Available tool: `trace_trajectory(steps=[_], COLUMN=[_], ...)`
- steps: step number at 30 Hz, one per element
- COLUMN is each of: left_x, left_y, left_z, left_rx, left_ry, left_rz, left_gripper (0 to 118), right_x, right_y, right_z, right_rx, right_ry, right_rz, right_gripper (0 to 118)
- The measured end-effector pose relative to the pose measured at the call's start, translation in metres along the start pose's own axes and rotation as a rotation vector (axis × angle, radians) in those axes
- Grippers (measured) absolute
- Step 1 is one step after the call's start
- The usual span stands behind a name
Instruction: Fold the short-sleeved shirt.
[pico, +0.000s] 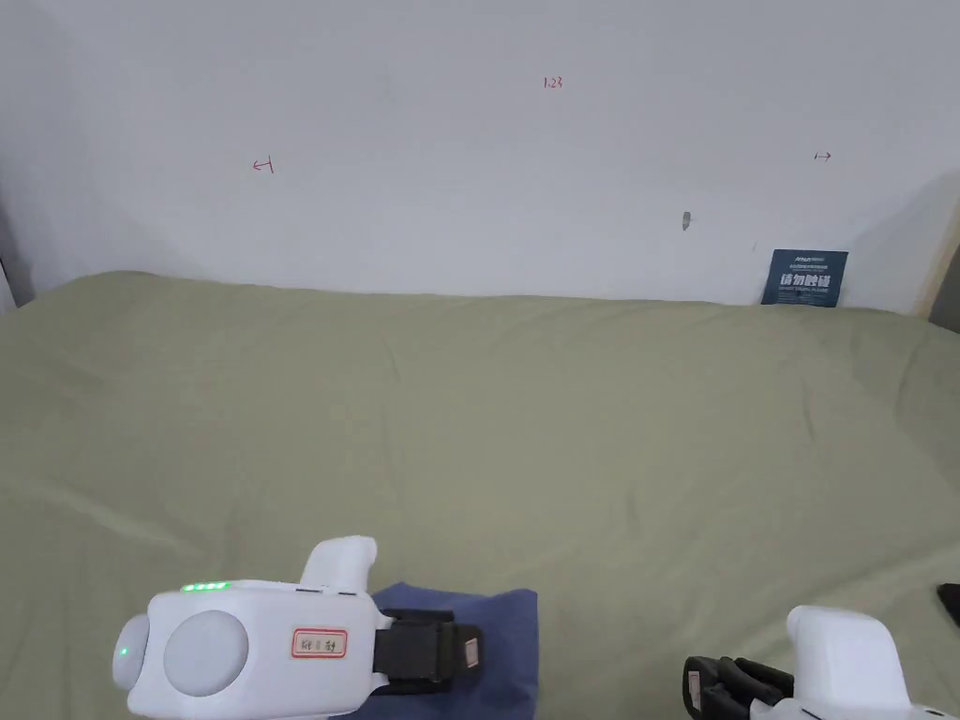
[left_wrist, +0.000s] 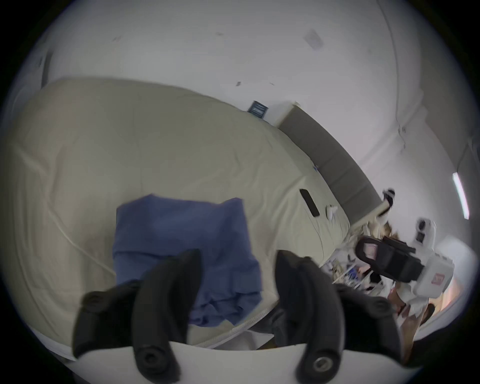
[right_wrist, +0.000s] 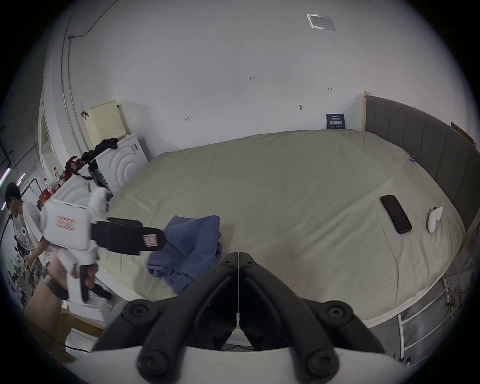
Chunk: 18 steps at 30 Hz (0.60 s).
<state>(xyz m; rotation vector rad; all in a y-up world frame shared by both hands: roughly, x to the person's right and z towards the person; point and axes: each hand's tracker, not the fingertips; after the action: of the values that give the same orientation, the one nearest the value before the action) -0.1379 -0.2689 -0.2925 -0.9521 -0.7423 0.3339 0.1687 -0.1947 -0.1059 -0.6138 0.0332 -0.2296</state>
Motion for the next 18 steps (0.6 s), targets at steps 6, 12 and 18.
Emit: trace_trajectory(steps=[6, 12, 18], left_x=[-0.018, 0.002, 0.014], left_y=[-0.040, -0.074, -0.092], left_z=[-0.047, -0.101, -0.108], left_rx=[0.024, -0.044, -0.058], left_ry=[-0.114, -0.140, -0.169], left_rz=[0.170, 0.187, 0.245], left_gripper=[0, 0, 0], right_x=[0.002, 0.000, -0.002], right_y=[-0.002, -0.003, -0.005], right_z=[0.006, 0.005, 0.005], right_rx=[0.015, 0.009, -0.005], right_ry=[-0.008, -0.012, -0.004], right_rz=[-0.005, -0.010, -0.003], right_gripper=[2, 2, 2])
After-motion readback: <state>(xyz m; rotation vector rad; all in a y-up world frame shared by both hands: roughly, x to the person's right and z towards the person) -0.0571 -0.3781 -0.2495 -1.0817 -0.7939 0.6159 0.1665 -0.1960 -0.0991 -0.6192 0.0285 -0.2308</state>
